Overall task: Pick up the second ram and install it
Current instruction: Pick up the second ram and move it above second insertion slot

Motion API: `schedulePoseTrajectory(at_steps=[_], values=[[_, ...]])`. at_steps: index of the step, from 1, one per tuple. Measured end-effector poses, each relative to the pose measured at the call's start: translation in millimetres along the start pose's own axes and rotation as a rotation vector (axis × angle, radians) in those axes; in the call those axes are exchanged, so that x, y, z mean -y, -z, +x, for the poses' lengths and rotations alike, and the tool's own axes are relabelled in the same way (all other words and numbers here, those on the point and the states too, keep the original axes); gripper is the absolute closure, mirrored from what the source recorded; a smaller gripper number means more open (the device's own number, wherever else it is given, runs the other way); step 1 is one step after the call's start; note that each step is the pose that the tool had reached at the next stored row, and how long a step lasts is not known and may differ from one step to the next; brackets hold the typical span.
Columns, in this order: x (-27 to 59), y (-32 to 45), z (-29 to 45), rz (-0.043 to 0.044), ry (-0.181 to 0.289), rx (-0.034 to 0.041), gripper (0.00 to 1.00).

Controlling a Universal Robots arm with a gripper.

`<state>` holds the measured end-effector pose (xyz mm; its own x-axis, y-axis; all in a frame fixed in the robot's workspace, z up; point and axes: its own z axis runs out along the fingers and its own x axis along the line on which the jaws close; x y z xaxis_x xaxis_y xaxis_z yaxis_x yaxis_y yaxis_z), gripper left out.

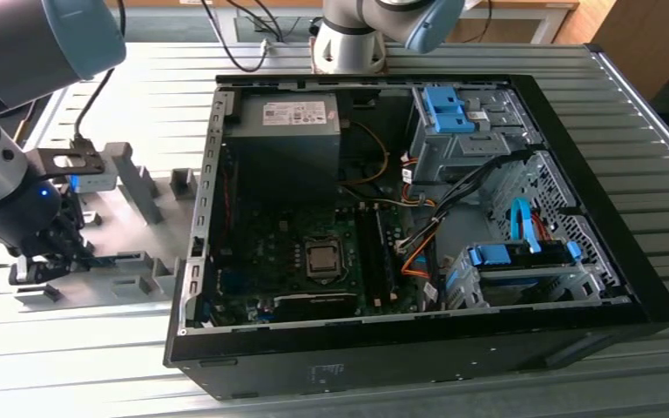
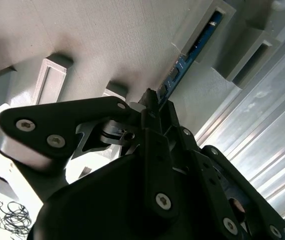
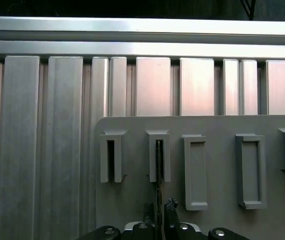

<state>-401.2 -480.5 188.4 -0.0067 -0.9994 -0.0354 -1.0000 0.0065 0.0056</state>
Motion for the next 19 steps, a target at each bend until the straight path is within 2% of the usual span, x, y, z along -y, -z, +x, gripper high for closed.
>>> schedulePoseTrajectory(at_steps=[9,10,19], values=[[0.0,-0.1,0.0,0.0,0.0,0.0,0.79],[0.0,-0.1,0.0,0.0001,0.0,0.0,0.86],[0.0,-0.1,0.0,0.0001,0.0,-0.0005,0.86]])
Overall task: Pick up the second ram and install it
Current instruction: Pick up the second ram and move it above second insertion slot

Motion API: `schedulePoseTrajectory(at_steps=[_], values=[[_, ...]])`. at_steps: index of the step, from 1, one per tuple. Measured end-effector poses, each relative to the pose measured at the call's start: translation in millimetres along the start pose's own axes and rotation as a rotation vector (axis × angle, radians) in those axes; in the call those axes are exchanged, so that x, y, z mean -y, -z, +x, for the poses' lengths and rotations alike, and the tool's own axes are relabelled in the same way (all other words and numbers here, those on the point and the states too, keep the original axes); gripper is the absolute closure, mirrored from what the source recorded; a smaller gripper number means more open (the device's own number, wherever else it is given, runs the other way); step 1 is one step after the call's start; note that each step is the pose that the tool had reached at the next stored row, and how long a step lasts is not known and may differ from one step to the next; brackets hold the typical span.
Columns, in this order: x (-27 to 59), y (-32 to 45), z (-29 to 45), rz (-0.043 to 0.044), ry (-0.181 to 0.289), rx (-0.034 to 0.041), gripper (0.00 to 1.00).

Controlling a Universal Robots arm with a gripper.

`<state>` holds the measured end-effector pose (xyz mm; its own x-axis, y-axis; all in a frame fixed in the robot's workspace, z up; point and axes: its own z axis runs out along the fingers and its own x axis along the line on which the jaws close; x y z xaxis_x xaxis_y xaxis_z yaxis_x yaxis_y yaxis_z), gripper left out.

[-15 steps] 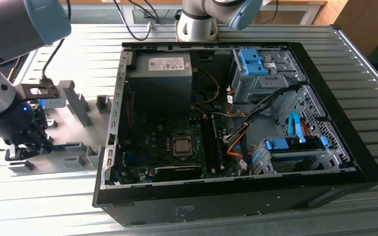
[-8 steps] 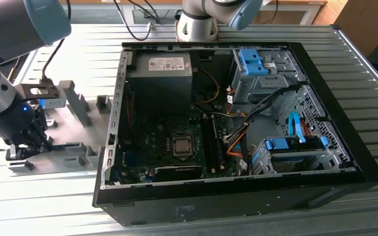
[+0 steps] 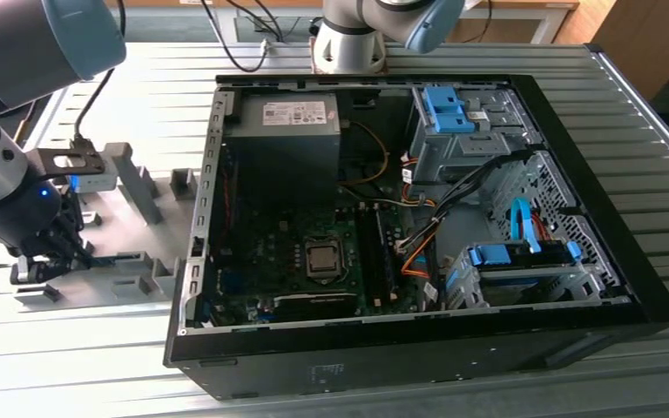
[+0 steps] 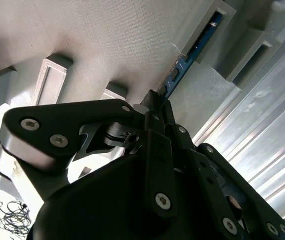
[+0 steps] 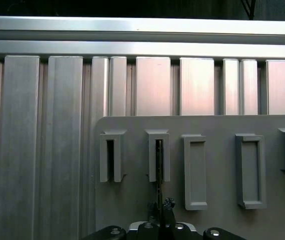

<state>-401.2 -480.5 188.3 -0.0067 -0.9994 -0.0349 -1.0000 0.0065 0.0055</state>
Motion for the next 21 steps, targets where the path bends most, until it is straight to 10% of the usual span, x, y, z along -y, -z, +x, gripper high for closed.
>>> schedulePoseTrajectory(at_steps=[21], values=[[-0.1,13.5,-0.5,0.0,0.0,0.0,0.86]])
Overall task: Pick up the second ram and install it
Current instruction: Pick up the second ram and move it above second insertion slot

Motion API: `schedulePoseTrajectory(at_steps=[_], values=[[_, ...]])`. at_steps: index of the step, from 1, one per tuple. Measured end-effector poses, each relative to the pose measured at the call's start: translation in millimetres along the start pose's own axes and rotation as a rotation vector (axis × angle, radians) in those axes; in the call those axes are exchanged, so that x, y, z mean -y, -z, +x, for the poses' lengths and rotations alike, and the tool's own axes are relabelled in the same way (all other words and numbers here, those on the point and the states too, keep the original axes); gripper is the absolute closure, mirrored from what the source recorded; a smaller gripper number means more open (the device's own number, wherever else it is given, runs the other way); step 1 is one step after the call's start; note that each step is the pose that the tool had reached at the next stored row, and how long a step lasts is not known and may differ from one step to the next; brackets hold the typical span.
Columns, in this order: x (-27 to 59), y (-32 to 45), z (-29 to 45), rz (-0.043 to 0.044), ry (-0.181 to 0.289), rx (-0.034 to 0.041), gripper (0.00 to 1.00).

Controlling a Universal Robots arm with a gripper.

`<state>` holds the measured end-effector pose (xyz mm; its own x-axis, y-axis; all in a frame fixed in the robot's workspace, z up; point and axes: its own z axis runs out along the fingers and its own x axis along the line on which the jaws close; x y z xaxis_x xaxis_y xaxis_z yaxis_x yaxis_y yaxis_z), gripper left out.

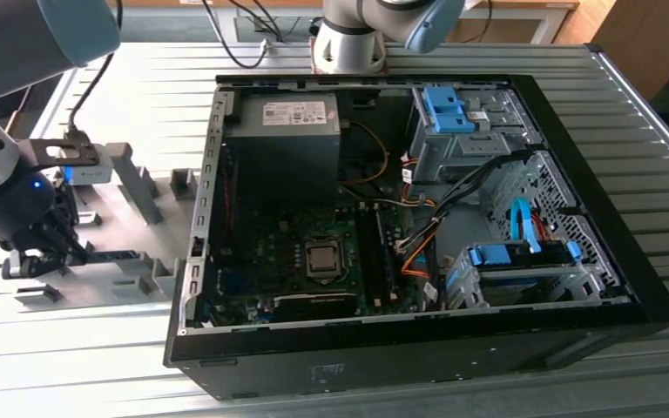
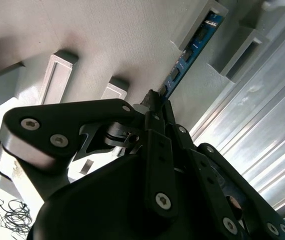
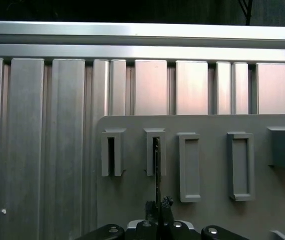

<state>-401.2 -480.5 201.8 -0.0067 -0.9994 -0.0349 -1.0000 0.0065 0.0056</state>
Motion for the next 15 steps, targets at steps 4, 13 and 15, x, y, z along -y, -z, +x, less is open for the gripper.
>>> schedulePoseTrajectory(at_steps=[4,13,15], values=[[0.0,2.0,-0.1,0.0003,0.0,0.0003,0.86],[0.0,5.6,-0.2,0.0,0.0,-0.0001,0.86],[-0.1,6.7,-0.2,0.0,0.0,0.0,0.86]])
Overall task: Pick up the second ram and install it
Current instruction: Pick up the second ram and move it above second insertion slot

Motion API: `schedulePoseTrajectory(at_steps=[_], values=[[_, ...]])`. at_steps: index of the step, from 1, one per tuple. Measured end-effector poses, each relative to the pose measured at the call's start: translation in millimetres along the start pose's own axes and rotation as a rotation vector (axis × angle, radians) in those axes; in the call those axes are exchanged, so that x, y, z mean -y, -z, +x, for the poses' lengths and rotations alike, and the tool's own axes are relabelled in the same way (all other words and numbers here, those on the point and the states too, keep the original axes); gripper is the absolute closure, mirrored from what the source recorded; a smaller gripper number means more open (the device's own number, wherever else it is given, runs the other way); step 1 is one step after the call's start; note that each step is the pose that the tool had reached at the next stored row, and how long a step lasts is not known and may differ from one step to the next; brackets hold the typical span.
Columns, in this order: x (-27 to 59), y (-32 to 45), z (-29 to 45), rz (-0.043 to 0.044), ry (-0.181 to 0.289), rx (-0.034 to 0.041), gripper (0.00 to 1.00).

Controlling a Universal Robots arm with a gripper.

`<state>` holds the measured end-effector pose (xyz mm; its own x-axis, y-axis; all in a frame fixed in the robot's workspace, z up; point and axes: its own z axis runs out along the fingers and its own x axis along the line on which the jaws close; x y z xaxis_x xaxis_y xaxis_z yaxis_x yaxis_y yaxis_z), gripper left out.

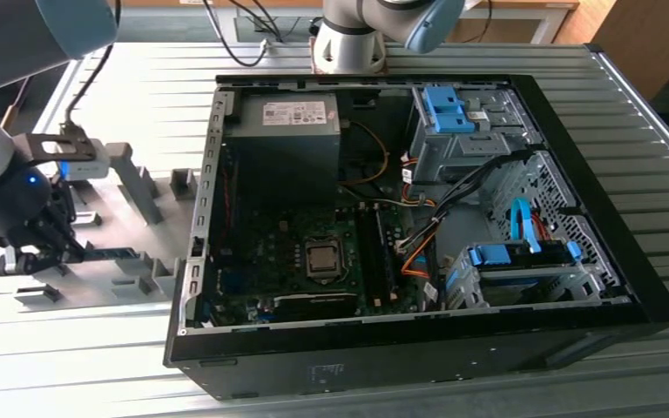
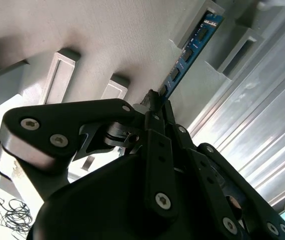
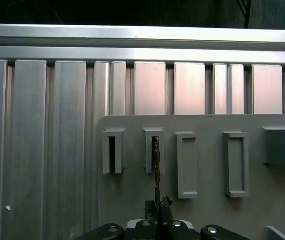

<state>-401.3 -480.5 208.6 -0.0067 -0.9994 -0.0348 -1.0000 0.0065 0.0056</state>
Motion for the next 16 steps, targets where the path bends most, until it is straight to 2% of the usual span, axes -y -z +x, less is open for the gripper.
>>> schedulePoseTrajectory(at_steps=[16], values=[[0.0,7.3,-0.3,0.0002,0.0,0.0001,0.86]])
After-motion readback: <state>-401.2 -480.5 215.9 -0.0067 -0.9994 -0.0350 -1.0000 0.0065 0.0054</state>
